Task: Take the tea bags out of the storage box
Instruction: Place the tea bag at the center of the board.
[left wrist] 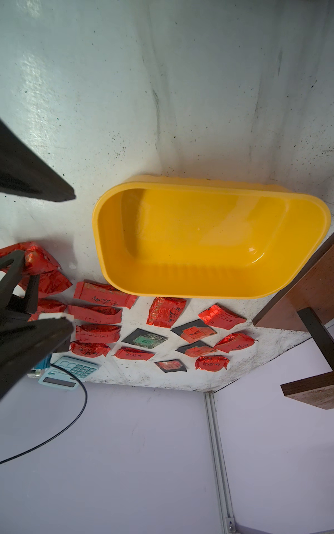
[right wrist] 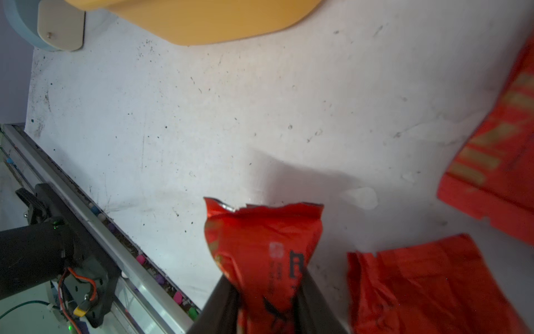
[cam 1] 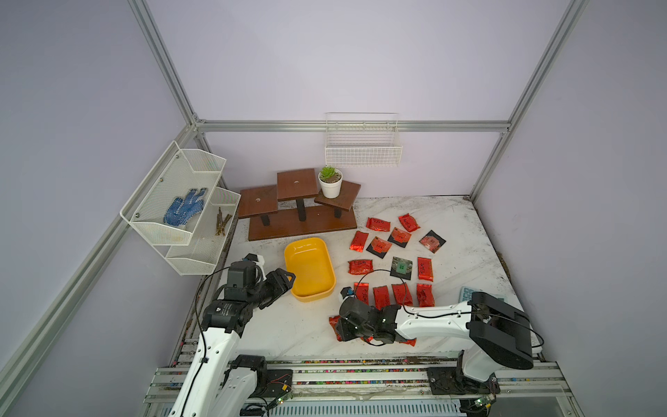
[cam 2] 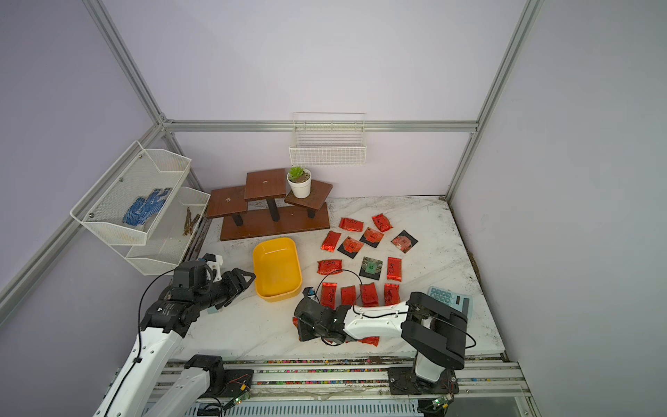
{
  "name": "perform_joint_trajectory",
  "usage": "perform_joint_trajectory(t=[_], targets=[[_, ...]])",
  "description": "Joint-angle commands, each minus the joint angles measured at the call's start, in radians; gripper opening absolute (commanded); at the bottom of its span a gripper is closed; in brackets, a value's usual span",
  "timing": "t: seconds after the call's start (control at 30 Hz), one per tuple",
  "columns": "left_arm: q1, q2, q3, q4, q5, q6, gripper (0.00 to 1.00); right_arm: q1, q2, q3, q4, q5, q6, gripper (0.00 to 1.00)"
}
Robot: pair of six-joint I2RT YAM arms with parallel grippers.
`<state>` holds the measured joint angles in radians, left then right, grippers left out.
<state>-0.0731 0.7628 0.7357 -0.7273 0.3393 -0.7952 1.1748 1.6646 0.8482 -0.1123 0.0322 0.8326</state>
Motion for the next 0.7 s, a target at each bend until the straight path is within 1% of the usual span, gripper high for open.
perform_joint_trajectory(t=[0.0, 0.1, 0.13, 0.27, 0.33, 0.4, 0.43, 0.53, 0.67], targets=[[0.004, 0.023, 0.033, 0.012, -0.002, 0.039, 0.67, 0.007, 0.012, 0.026, 0.028, 0.009, -0.001, 0.45], [0.004, 0.054, 0.052, 0.007, -0.012, 0.053, 0.67, 0.007, -0.025, 0.032, 0.008, 0.025, -0.026, 0.57], [0.004, 0.064, 0.058, 0.009, -0.016, 0.055, 0.67, 0.006, -0.041, 0.038, -0.010, 0.035, -0.035, 0.59], [0.004, 0.098, 0.076, 0.018, -0.052, 0.060, 0.67, 0.003, -0.116, 0.103, -0.157, 0.117, -0.117, 0.61], [0.005, 0.116, 0.080, 0.036, -0.067, 0.062, 0.67, -0.003, -0.174, 0.144, -0.213, 0.157, -0.203, 0.61], [0.005, 0.145, 0.088, 0.051, -0.084, 0.067, 0.66, -0.019, -0.203, 0.186, -0.235, 0.169, -0.330, 0.61], [0.005, 0.163, 0.093, 0.056, -0.091, 0.069, 0.66, -0.033, -0.211, 0.205, -0.237, 0.159, -0.389, 0.62], [0.011, 0.220, 0.118, 0.069, -0.110, 0.068, 0.65, -0.105, -0.185, 0.306, -0.282, 0.030, -0.571, 0.63], [0.034, 0.281, 0.165, 0.070, -0.127, 0.077, 0.65, -0.173, -0.059, 0.492, -0.361, -0.079, -0.776, 0.60]])
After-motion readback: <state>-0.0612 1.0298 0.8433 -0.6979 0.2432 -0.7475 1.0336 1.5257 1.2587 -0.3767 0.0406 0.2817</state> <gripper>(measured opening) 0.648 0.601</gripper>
